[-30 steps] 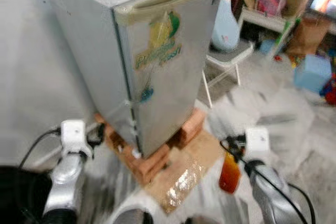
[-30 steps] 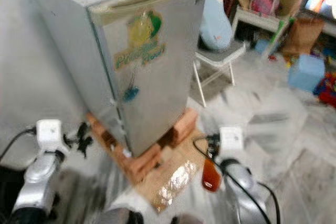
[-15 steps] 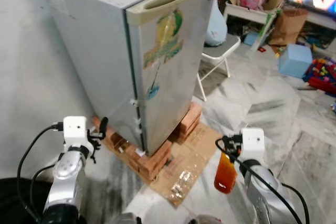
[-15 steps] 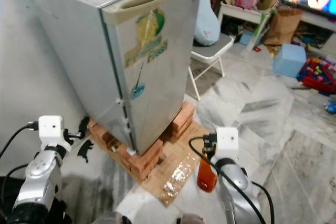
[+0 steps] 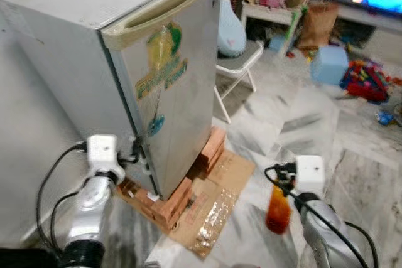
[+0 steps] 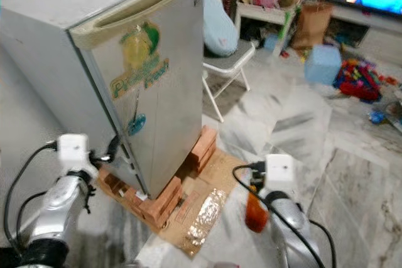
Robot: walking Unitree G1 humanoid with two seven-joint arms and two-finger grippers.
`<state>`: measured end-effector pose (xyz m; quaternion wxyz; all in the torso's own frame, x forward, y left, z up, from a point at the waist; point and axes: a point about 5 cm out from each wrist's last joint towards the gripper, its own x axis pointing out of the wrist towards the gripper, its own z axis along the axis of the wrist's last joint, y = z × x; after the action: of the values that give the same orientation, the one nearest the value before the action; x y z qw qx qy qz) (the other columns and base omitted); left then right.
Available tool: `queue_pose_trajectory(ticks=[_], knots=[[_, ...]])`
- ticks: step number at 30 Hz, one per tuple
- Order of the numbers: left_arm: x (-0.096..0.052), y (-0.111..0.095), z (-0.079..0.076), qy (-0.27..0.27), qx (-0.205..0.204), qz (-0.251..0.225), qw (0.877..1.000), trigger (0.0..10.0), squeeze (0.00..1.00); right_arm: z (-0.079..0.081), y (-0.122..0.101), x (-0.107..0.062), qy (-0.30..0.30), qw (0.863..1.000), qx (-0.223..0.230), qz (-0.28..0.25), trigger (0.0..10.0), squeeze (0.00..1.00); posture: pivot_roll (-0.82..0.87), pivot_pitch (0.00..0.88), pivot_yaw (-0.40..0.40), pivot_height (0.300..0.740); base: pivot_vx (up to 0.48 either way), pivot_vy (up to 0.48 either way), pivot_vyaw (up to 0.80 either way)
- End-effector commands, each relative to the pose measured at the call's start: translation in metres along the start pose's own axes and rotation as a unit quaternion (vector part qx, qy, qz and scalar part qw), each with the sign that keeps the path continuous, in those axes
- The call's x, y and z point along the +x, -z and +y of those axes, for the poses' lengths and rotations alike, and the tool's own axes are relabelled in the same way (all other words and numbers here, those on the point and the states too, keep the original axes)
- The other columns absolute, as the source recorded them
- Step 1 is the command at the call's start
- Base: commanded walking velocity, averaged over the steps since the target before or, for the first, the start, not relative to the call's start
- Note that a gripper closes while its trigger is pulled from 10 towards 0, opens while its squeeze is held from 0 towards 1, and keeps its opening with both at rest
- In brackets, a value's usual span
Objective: Restocking fridge
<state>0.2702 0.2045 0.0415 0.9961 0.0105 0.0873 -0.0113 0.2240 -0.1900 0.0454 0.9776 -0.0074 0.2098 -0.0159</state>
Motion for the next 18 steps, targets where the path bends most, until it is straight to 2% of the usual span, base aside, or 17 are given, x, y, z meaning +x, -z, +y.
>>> queue_pose_trajectory(ticks=[1,3,10,18], knots=[[-0.002,0.000,0.008,-0.014,0.005,0.001,1.000,10.0,0.00,0.008,-0.008,0.001,-0.016,1.000,0.003,-0.018,10.0,0.00,0.00,0.000,-0.016,0.740,0.000,0.000,0.00],[-0.003,0.002,0.011,-0.033,0.006,0.007,0.999,10.0,0.00,0.008,-0.008,0.001,-0.015,1.000,0.003,-0.018,10.0,0.00,0.00,0.001,-0.017,0.740,0.000,0.000,0.00],[-0.004,0.004,0.011,-0.038,0.002,0.010,0.999,10.0,0.00,0.008,-0.007,0.000,-0.015,1.000,0.001,-0.016,10.0,0.00,-0.01,0.004,-0.020,0.740,0.000,0.000,0.00],[0.003,0.004,0.035,-0.109,0.008,0.030,0.994,10.0,0.00,0.004,-0.004,-0.002,-0.010,1.000,0.000,-0.008,10.0,0.00,-0.01,0.011,-0.026,0.740,0.000,0.000,0.00]])
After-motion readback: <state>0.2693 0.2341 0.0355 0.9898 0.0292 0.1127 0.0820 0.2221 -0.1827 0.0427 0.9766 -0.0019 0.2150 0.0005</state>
